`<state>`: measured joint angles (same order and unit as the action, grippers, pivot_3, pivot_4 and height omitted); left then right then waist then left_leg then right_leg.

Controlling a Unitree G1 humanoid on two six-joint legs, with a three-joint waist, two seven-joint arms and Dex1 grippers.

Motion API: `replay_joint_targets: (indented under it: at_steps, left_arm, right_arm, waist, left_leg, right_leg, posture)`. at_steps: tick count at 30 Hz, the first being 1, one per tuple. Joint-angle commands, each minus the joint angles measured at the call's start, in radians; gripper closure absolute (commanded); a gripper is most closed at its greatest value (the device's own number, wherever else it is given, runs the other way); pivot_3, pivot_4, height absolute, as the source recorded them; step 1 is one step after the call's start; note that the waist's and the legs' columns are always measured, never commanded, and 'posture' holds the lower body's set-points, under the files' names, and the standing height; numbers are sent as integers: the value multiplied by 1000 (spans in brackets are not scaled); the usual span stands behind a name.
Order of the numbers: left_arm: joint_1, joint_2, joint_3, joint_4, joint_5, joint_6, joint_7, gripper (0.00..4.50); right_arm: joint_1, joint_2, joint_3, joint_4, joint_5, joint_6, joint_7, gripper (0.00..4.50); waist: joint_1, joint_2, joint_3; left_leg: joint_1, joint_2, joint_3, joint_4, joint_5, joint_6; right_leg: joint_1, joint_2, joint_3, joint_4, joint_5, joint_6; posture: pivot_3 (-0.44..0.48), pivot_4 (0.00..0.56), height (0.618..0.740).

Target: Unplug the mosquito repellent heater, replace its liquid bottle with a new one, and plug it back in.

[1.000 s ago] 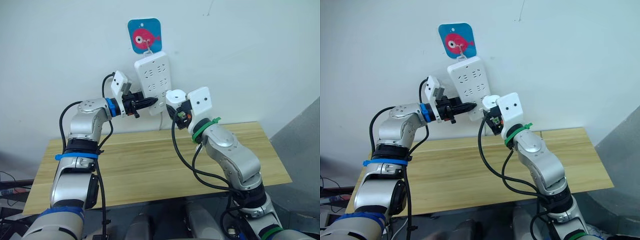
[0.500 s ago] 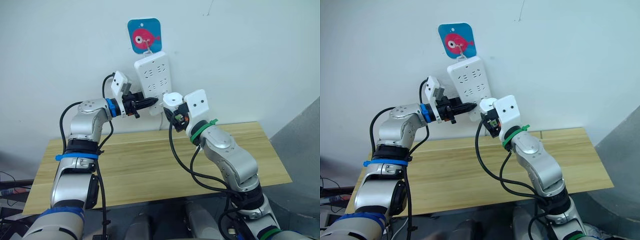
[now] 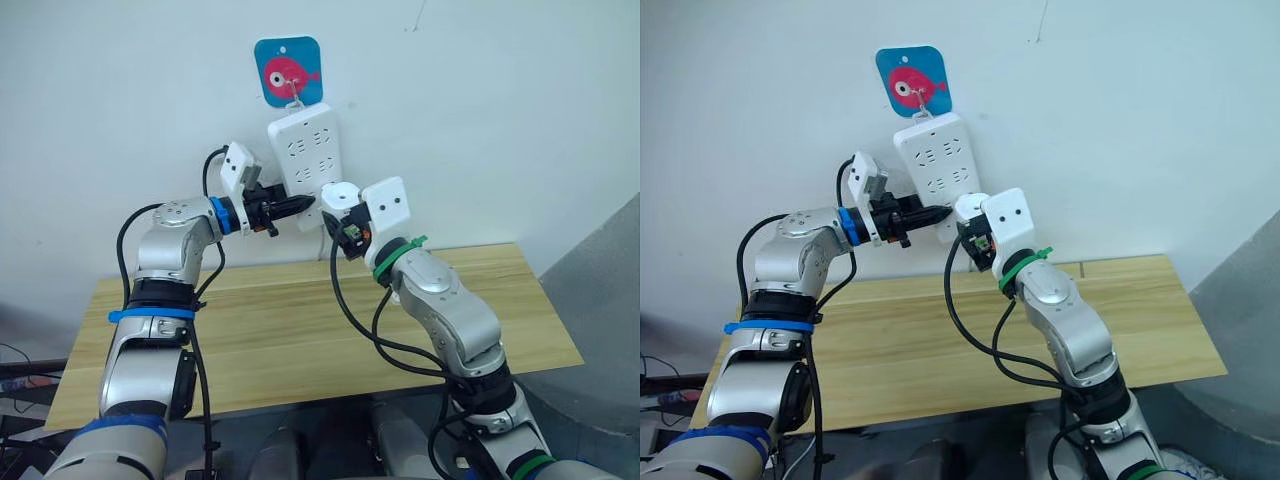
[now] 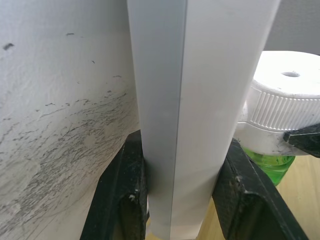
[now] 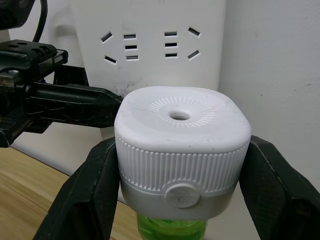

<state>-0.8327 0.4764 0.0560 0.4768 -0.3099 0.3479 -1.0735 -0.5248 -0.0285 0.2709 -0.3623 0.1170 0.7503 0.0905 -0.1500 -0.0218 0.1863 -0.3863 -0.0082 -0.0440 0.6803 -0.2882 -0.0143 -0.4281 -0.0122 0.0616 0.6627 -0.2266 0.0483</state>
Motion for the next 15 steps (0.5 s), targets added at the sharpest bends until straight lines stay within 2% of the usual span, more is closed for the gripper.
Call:
replay_joint_targets:
  at_steps: [1, 15]
  left_arm:
    - [9, -13, -17, -73, -38, 23, -43, 3192]
    - [36, -12, -11, -111, -47, 57, -60, 3192]
  right_arm:
    - [-53, 27, -8, 48, -4, -42, 17, 1535]
    - [-108, 45, -52, 161, 4, -38, 62, 1535]
  waist:
    - [-6, 0, 0]
    - [-23, 1, -1]
  left_leg:
    - [0, 0, 0, 0, 0, 0]
    - [2, 0, -1, 0, 1, -1]
  right_leg:
    - [0, 0, 0, 0, 0, 0]
    - [0, 0, 0, 3, 0, 0]
  posture:
    - [-201, 151, 733]
    - [-191, 149, 733]
